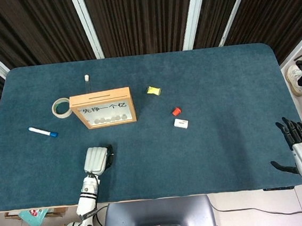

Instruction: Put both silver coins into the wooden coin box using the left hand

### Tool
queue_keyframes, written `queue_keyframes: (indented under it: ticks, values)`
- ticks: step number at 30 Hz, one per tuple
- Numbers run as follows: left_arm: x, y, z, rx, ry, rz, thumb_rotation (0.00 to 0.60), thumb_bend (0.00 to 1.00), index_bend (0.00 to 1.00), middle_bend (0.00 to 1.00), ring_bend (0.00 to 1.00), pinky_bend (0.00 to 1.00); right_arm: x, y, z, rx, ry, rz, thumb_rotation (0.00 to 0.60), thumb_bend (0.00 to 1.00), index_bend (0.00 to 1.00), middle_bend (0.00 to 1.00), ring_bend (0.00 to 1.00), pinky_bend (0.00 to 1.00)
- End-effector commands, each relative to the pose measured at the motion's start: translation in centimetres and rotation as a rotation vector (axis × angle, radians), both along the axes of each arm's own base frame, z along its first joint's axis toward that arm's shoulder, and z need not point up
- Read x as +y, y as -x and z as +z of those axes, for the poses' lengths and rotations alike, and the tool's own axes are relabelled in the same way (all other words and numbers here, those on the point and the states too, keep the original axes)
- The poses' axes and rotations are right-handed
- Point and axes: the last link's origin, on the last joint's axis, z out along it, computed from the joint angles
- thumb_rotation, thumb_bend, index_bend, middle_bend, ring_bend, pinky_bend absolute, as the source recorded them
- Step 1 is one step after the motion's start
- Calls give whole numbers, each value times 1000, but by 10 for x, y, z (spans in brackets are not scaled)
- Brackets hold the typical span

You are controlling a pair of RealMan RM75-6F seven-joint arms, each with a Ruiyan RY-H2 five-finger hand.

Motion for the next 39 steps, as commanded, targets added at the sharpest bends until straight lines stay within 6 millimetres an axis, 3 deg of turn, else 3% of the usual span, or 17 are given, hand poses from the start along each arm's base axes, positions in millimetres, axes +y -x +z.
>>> queue_keyframes:
  ticks: [1, 24, 39]
  values:
    - [0, 0, 0, 0, -5, -5, 600, 403, 564, 1000, 1000, 1000, 0, 0, 0, 1, -2, 0, 600, 170, 0, 0, 0, 0]
    - [-1, -3, 6, 0, -27, -33, 600, 401, 564, 1000, 1000, 1000, 0, 0, -2, 4, -12, -2, 600, 170, 0, 0, 0, 0]
    - [1, -5, 9, -23, -46, -37, 600, 470, 672, 1000, 1000, 1000, 0, 0, -1, 4, -16, -5, 600, 170, 0, 0, 0, 0]
